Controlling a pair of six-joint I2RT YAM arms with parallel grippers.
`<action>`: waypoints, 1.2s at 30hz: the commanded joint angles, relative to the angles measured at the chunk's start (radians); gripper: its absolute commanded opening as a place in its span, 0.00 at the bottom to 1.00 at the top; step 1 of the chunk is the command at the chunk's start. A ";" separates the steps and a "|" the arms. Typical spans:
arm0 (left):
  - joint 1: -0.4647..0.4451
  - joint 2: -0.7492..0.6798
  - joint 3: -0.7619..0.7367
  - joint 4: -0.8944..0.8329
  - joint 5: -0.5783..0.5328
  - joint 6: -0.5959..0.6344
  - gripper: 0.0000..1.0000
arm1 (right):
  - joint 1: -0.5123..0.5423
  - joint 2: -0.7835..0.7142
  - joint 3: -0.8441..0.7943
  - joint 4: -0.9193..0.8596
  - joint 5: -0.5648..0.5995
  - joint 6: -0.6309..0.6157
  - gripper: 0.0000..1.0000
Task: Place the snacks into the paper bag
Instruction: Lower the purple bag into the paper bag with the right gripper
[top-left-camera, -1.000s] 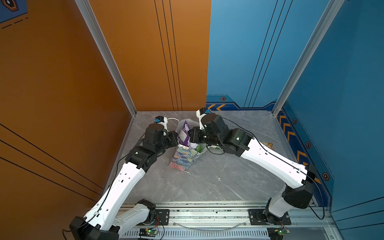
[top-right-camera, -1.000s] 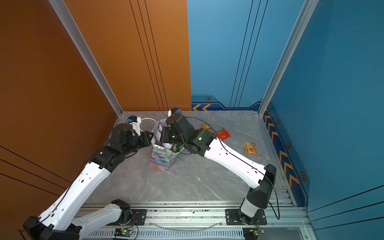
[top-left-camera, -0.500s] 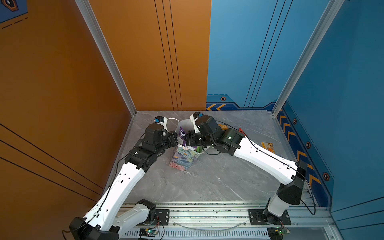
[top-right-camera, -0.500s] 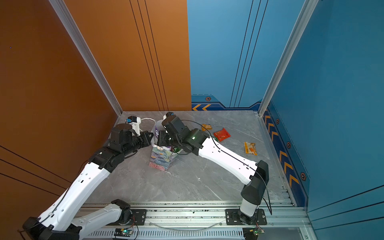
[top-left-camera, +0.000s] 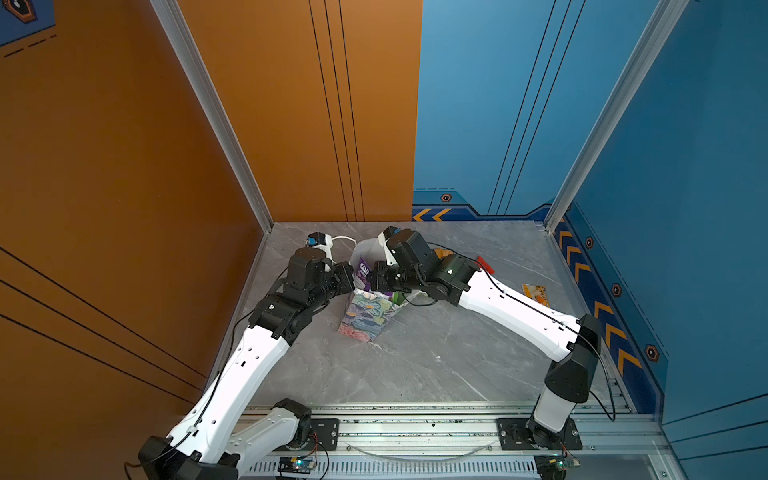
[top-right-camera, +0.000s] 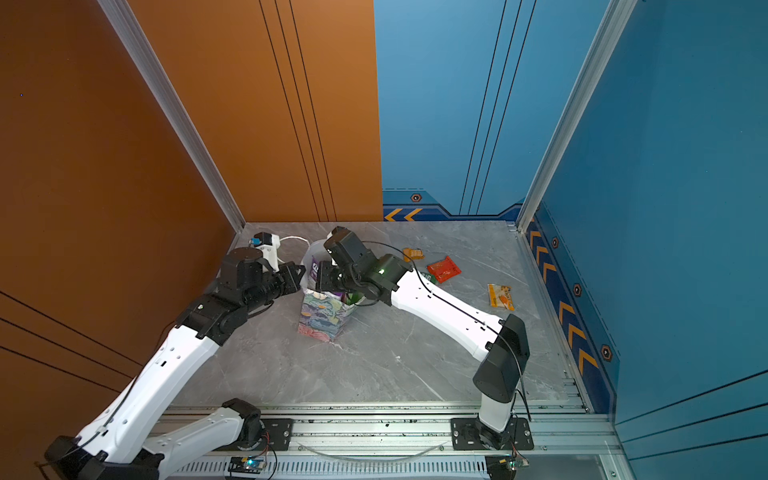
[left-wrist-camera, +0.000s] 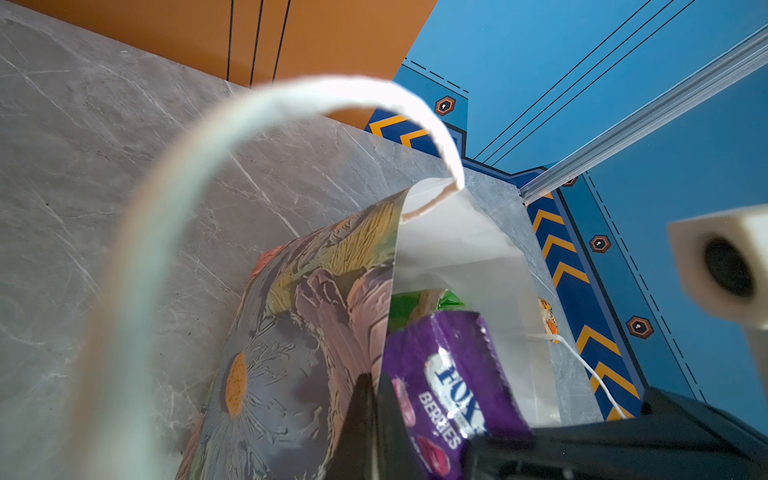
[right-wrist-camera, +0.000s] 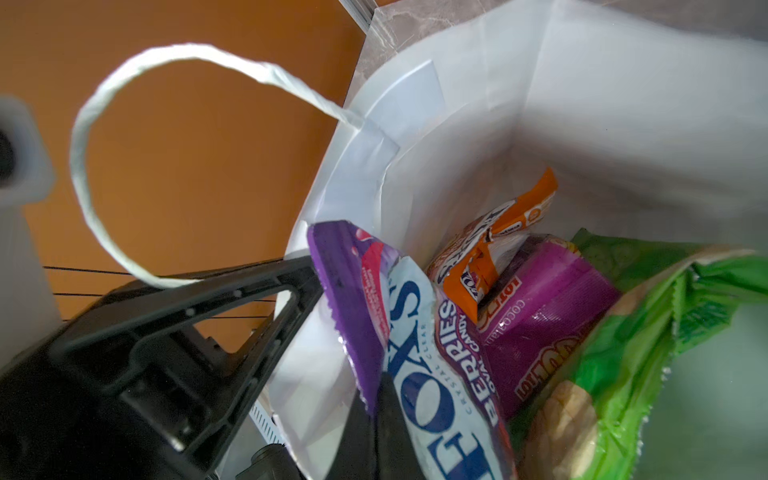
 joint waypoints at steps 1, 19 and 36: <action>0.008 -0.031 0.006 0.082 0.004 0.013 0.00 | -0.014 0.034 -0.001 0.020 -0.004 -0.009 0.00; 0.019 -0.026 0.005 0.084 0.012 0.010 0.00 | -0.004 0.157 0.070 -0.079 0.058 -0.064 0.00; 0.022 -0.029 0.005 0.086 0.014 0.008 0.00 | 0.004 0.229 0.140 -0.142 0.058 -0.091 0.00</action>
